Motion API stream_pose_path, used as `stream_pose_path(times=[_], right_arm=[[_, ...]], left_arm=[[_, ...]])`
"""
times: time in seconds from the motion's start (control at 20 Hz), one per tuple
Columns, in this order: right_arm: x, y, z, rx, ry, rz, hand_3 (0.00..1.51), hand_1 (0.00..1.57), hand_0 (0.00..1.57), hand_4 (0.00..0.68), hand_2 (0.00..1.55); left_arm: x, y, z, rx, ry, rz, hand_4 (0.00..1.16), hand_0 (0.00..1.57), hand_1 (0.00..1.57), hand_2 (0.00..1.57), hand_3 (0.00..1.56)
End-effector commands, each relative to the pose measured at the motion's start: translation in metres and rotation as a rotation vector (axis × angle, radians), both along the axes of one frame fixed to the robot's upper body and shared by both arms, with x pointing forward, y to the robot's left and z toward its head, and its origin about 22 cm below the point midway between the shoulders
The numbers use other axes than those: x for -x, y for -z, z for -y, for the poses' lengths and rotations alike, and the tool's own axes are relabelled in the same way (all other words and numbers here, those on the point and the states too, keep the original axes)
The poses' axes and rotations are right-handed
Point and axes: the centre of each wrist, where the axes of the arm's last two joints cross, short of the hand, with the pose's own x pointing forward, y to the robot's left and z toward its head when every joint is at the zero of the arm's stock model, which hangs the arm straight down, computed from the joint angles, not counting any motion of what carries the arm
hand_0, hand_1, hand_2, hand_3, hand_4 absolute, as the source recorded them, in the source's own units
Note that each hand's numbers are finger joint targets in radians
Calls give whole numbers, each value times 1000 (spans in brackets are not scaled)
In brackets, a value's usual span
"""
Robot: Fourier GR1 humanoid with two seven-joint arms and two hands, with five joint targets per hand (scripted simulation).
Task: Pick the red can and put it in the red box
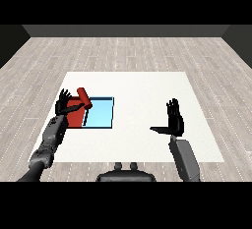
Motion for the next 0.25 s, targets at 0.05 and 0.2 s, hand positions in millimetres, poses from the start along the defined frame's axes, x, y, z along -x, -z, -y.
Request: stream_pose_path(times=[0.05,0.2], right_arm=[[0,2,2,29,-17,3,0,0,0,0,0],[8,6,-4,51,-43,11,0,0,0,0,0]], left_arm=[[2,17,57,259,144,371,0,0,0,0,0],[18,32,92,287,243,382,0,0,0,0,0]])
